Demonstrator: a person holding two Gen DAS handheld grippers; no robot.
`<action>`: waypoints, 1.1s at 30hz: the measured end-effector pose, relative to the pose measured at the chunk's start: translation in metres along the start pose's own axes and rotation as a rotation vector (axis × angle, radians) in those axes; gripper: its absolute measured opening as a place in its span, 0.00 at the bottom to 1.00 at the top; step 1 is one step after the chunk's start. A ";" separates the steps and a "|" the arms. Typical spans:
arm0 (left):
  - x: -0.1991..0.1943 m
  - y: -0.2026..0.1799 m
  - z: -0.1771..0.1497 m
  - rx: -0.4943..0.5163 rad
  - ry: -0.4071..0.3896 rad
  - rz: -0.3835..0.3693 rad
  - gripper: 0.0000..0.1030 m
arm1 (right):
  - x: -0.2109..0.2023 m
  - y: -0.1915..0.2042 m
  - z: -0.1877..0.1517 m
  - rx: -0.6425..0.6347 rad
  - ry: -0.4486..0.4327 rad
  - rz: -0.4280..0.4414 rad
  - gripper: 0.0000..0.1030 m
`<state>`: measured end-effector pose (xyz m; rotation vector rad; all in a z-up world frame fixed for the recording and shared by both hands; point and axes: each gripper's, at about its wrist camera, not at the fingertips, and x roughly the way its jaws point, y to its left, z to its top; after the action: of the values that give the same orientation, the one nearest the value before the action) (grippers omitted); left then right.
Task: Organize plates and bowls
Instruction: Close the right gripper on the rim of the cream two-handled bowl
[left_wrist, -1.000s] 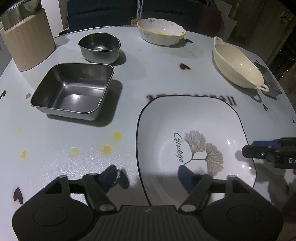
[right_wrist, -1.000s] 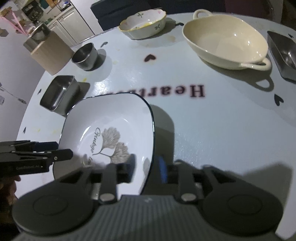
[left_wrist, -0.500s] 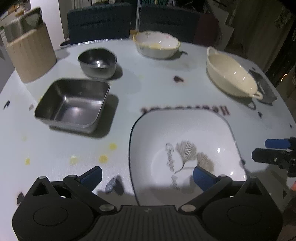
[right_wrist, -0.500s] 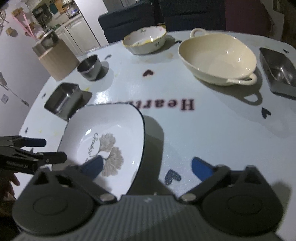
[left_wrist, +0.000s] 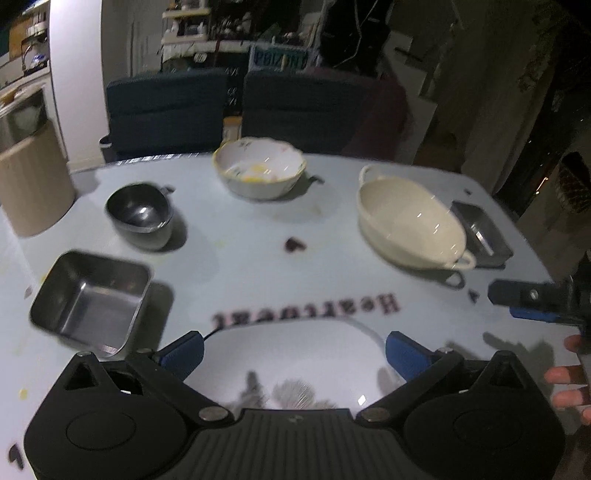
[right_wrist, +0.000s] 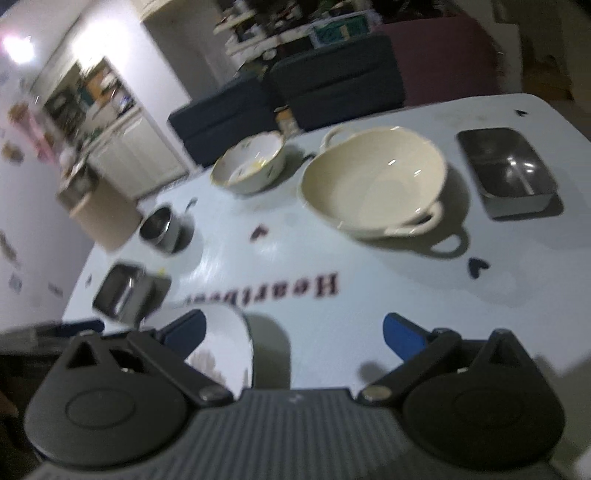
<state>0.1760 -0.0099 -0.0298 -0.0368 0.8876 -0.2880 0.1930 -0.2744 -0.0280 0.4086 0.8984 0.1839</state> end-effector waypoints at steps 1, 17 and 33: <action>0.002 -0.004 0.003 0.001 -0.008 -0.006 1.00 | -0.002 -0.006 0.005 0.032 -0.016 -0.001 1.00; 0.047 -0.050 0.041 0.047 -0.135 -0.056 1.00 | 0.033 -0.092 0.039 0.584 -0.100 -0.035 0.85; 0.123 -0.056 0.110 0.096 -0.185 -0.123 0.90 | 0.068 -0.108 0.029 0.793 -0.080 -0.040 0.18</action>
<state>0.3209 -0.1057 -0.0444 -0.0288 0.6877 -0.4347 0.2565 -0.3583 -0.1063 1.1231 0.8753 -0.2396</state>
